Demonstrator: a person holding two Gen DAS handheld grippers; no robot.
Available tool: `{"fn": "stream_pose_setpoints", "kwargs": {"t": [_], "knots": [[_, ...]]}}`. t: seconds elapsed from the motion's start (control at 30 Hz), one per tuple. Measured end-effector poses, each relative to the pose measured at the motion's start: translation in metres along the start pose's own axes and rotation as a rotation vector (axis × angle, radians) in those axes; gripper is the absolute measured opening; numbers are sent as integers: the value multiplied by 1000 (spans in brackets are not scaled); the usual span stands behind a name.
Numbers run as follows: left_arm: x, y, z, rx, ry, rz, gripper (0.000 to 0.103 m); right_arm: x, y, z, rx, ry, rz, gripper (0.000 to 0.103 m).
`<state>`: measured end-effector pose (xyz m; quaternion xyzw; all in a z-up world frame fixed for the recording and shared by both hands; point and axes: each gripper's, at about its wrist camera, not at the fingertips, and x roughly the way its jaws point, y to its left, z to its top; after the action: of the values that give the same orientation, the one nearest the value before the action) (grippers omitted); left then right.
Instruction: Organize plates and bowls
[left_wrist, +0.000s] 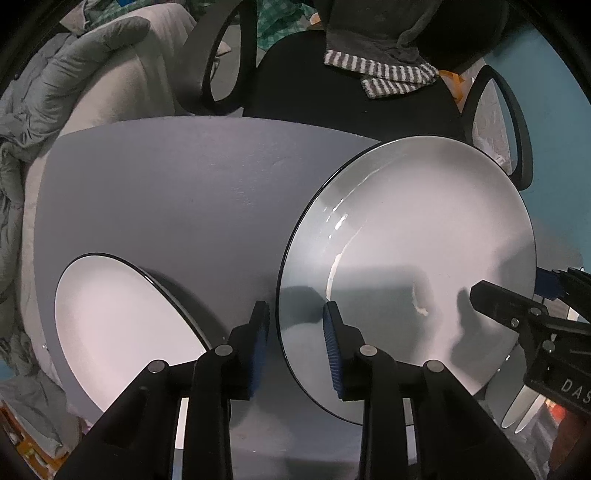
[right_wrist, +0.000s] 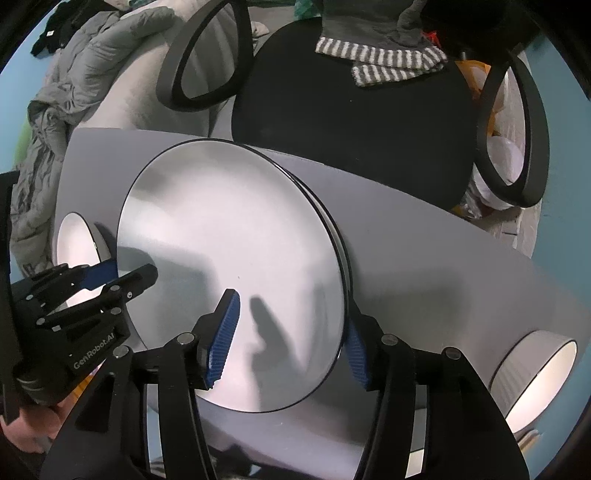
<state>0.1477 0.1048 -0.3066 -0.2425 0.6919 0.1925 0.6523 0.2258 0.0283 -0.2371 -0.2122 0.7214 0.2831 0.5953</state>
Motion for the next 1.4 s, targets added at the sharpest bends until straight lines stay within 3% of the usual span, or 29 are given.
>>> {"fn": "stream_pose_setpoints", "kwargs": {"t": [0.3,0.37,0.8,1.03,1.4], "knots": [[-3,2,-2,4,1,11,33,-2,5,-6,-17,4,-31,63],[-6,3,-3,1,-4,11,33,-3,6,-8,-23,3,-80,66],[-23,12,-26,-37,-44,3,33,-14,17,-22,-73,-43,-100,66],[-40,23,-49,-80,-93,0,42,-24,18,-34,-108,-70,-128,66],[-70,64,-98,-135,-146,26,55,-42,43,-53,-156,-110,-57,66]]}}
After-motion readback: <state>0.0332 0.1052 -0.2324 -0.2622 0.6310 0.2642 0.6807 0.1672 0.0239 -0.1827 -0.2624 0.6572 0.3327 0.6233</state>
